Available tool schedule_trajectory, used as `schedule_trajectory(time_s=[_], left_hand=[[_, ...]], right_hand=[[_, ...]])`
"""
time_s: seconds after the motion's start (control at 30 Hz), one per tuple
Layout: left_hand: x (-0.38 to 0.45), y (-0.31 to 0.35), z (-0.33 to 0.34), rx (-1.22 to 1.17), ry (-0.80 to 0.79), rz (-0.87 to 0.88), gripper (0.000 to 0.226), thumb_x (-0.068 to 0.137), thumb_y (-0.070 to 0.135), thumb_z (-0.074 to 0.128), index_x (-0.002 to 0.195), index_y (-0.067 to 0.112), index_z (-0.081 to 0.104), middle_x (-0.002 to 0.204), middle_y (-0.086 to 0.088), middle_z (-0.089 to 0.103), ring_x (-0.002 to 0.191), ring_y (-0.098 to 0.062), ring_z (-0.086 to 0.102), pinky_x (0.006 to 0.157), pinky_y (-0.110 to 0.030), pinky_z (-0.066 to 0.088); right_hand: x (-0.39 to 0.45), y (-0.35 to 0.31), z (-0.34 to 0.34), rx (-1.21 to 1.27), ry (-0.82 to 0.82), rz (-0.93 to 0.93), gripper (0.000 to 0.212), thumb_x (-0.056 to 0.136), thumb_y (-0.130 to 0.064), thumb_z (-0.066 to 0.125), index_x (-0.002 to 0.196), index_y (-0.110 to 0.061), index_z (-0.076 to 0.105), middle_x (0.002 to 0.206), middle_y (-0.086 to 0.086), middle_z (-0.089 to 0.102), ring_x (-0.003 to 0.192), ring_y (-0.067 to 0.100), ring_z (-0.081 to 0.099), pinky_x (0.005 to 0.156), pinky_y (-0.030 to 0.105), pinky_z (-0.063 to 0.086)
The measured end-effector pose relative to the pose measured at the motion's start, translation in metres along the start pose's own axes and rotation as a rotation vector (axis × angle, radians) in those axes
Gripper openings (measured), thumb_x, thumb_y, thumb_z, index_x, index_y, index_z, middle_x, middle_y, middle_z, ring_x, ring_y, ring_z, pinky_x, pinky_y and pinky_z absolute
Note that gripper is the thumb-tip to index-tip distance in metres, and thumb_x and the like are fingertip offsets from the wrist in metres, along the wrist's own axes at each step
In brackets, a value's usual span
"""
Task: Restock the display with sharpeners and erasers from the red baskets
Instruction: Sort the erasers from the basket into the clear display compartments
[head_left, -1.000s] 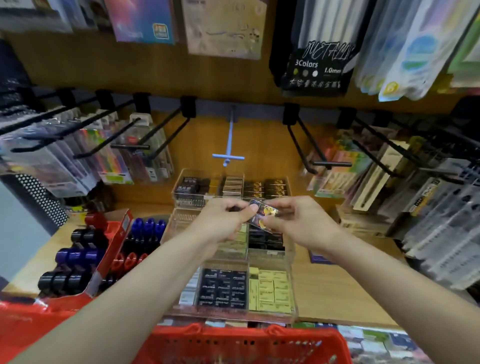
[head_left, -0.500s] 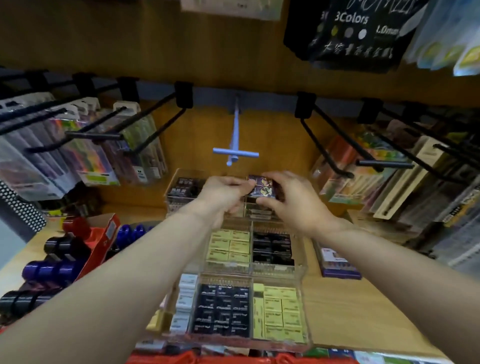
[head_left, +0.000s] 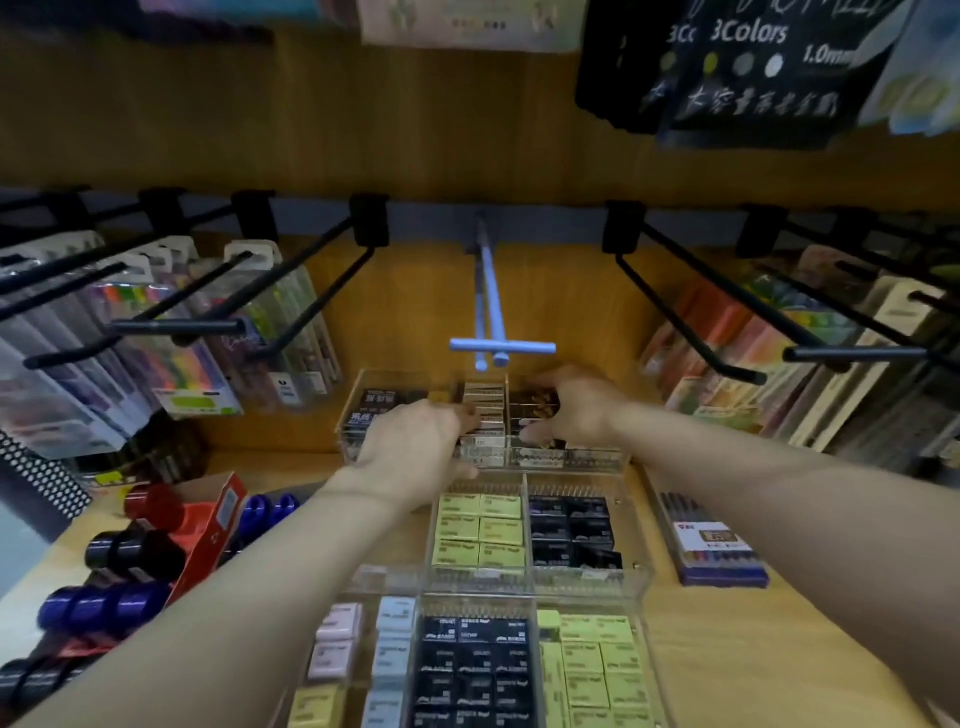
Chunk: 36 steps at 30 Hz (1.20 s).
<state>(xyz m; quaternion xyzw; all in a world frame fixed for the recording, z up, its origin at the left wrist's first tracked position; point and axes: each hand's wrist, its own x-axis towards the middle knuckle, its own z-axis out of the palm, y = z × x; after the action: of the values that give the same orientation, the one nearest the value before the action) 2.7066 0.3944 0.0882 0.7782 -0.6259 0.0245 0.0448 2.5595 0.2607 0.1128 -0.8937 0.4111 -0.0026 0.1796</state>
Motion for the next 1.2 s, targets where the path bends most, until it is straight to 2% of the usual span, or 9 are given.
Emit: schedule_trajectory(time_s=[0.13, 0.23, 0.53, 0.63, 0.7, 0.83, 0.97, 1.1, 1.2], left_hand=[[-0.001, 0.003, -0.003, 0.003, 0.004, -0.011, 0.062, 0.085, 0.051, 0.069, 0.141, 0.033, 0.049, 0.137, 0.007, 0.059, 0.119, -0.02, 0.059, 0.092, -0.036, 0.053], [-0.002, 0.007, -0.005, 0.01, -0.006, -0.026, 0.059, 0.086, 0.049, 0.067, 0.14, 0.032, 0.05, 0.137, 0.006, 0.059, 0.119, -0.02, 0.059, 0.093, -0.036, 0.052], [-0.003, 0.011, -0.007, -0.126, -0.047, -0.08, 0.064, 0.082, 0.055, 0.068, 0.138, 0.027, 0.052, 0.135, 0.005, 0.059, 0.118, -0.018, 0.059, 0.095, -0.034, 0.051], [-0.005, 0.015, -0.01, -0.475, -0.016, -0.19, 0.046, 0.089, 0.048, 0.061, 0.129, 0.025, 0.059, 0.116, 0.004, 0.064, 0.102, -0.015, 0.06, 0.083, -0.024, 0.045], [-0.006, 0.024, -0.014, -0.869, 0.071, -0.352, 0.03, 0.1, 0.031, 0.045, 0.122, 0.018, 0.059, 0.093, 0.003, 0.063, 0.08, -0.016, 0.058, 0.073, -0.03, 0.046], [-0.008, 0.052, -0.022, -1.662, 0.148, -0.481, 0.026, 0.105, 0.006, 0.034, 0.122, 0.005, 0.053, 0.095, -0.01, 0.066, 0.081, -0.017, 0.068, 0.075, -0.031, 0.056], [-0.012, 0.074, -0.03, -2.012, 0.092, -0.416, 0.021, 0.104, 0.005, 0.04, 0.112, 0.008, 0.059, 0.11, -0.008, 0.073, 0.096, -0.02, 0.072, 0.079, -0.034, 0.058], [-0.015, 0.08, -0.03, -1.893, 0.095, -0.377, 0.02, 0.104, 0.007, 0.043, 0.115, 0.011, 0.06, 0.119, -0.005, 0.068, 0.114, -0.022, 0.064, 0.095, -0.034, 0.052], [-0.021, 0.056, -0.019, -0.957, 0.136, -0.208, 0.032, 0.103, 0.026, 0.046, 0.134, 0.019, 0.051, 0.134, 0.0, 0.058, 0.128, -0.018, 0.051, 0.105, -0.029, 0.04]], right_hand=[[-0.037, 0.01, 0.004, 0.036, 0.183, -0.149, 0.053, 0.1, -0.055, 0.036, 0.144, -0.027, 0.046, 0.151, -0.006, 0.042, 0.138, 0.02, 0.04, 0.115, 0.045, 0.03], [-0.055, 0.016, 0.017, -0.205, 0.051, -0.252, 0.068, 0.097, -0.065, 0.015, 0.152, -0.028, 0.03, 0.16, -0.01, 0.025, 0.149, 0.011, 0.017, 0.119, 0.056, 0.006], [-0.039, 0.008, 0.018, -0.238, 0.006, -0.163, 0.07, 0.095, -0.07, 0.011, 0.146, -0.032, 0.041, 0.16, -0.01, 0.025, 0.148, 0.013, 0.021, 0.118, 0.058, 0.003], [-0.049, 0.01, 0.015, -0.117, 0.065, -0.191, 0.052, 0.101, -0.055, 0.032, 0.145, -0.03, 0.043, 0.16, -0.004, 0.025, 0.149, 0.015, 0.018, 0.121, 0.052, 0.004], [-0.063, 0.012, 0.019, 0.138, 0.22, -0.243, 0.036, 0.101, -0.034, 0.047, 0.136, -0.026, 0.054, 0.15, -0.003, 0.043, 0.139, 0.013, 0.038, 0.119, 0.035, 0.024], [-0.086, 0.005, 0.021, 0.633, 0.305, -0.115, 0.021, 0.092, -0.028, 0.067, 0.112, -0.025, 0.067, 0.101, -0.015, 0.067, 0.092, -0.004, 0.063, 0.087, 0.013, 0.052], [-0.09, -0.011, 0.015, 1.037, 0.257, -0.036, 0.028, 0.084, -0.018, 0.076, 0.109, -0.014, 0.063, 0.099, 0.008, 0.072, 0.088, 0.02, 0.072, 0.081, 0.03, 0.059], [-0.085, -0.016, 0.009, 1.145, 0.239, 0.047, 0.012, 0.085, -0.008, 0.073, 0.092, -0.012, 0.064, 0.093, 0.016, 0.071, 0.076, 0.021, 0.071, 0.068, 0.028, 0.061], [-0.073, 0.004, 0.002, 0.711, 0.344, 0.091, 0.007, 0.088, -0.019, 0.071, 0.095, -0.021, 0.068, 0.092, -0.003, 0.071, 0.081, 0.01, 0.069, 0.078, 0.027, 0.059]])
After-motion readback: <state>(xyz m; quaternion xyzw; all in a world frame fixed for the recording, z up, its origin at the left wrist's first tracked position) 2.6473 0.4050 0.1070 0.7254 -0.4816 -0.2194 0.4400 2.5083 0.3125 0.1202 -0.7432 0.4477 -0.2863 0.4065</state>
